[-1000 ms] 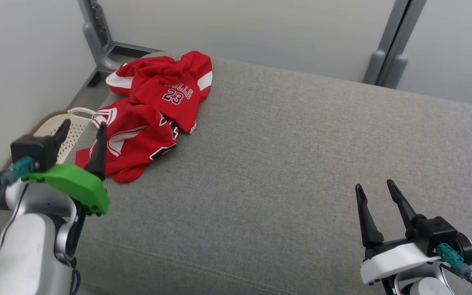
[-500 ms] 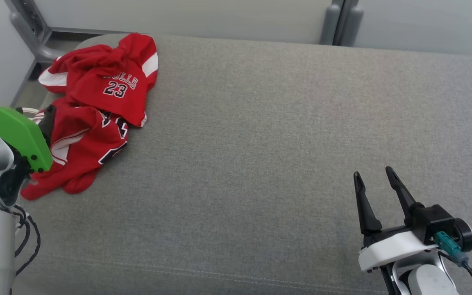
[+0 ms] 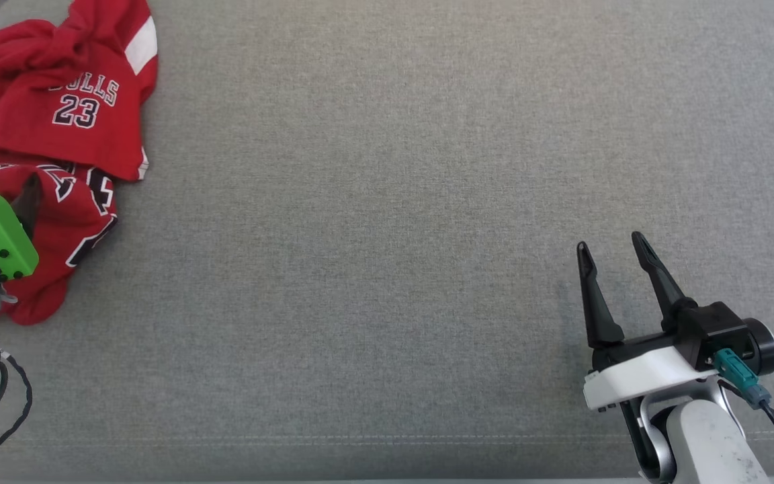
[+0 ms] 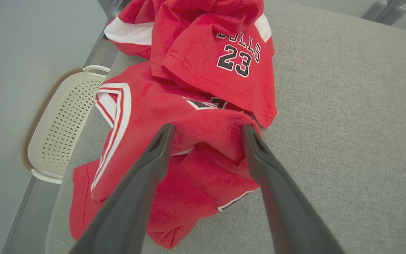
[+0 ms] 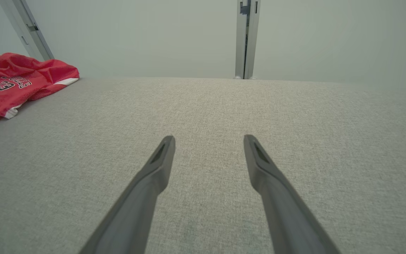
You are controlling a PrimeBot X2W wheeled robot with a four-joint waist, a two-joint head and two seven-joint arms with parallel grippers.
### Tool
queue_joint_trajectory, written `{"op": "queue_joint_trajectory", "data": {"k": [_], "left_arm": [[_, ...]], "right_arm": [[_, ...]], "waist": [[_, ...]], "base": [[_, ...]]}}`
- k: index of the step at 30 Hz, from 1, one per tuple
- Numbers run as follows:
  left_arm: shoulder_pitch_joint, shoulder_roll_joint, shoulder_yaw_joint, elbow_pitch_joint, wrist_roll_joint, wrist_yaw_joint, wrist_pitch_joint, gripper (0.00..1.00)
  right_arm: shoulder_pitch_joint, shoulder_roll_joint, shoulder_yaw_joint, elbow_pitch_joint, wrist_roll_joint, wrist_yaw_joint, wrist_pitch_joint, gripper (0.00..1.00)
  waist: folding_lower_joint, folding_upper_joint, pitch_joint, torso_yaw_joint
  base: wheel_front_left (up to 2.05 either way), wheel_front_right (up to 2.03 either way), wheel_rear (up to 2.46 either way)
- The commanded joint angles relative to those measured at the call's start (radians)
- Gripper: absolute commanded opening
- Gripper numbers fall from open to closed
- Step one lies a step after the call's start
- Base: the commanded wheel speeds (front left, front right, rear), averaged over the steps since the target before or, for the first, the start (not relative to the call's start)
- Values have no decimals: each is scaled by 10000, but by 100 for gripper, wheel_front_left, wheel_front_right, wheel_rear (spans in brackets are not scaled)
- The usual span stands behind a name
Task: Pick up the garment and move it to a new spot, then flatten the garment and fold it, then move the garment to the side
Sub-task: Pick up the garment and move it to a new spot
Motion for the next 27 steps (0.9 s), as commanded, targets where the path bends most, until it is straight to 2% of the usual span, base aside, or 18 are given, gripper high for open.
{"op": "queue_joint_trajectory", "data": {"k": [1,5,10,11,12,13,14,21,27], "left_arm": [[-168,102,74,67,-29,103,-119,100],[-273,287,180,253,171,303,-539,100],[-268,244,184,534,218,313,-935,98],[-272,243,178,605,231,305,-1045,45],[-279,238,195,679,220,326,-1159,21],[-281,240,191,741,251,328,-1310,21],[-277,249,175,793,305,328,-1489,0],[-173,162,170,1130,197,155,-2457,0],[75,165,116,562,-318,-121,-2855,0]], "right_arm": [[-208,-36,1,-64,-64,-3,-37,100],[-394,-34,75,-108,-86,-3,-37,100],[-512,-36,160,-86,-84,-3,-37,100],[-533,-33,189,-76,-78,-3,-37,100],[-547,-34,211,-61,-68,-3,-37,100],[-559,-36,229,-44,-58,-3,-37,100],[-557,-34,245,-14,-45,-3,-37,100],[-485,-34,198,114,53,-3,-37,100],[-265,-36,86,248,238,-3,-37,100]], "waist": [[0,0,810,-545],[0,0,1139,-661],[0,0,1323,-751],[0,0,1341,-766],[0,0,1352,-781],[0,0,1357,-795],[0,0,1351,-805],[0,0,972,-745],[0,0,205,-598]], "base": [[0,0,0],[0,0,0],[0,0,0],[0,0,0],[0,0,0],[0,0,0],[0,0,0],[0,0,0],[0,0,0]]}}
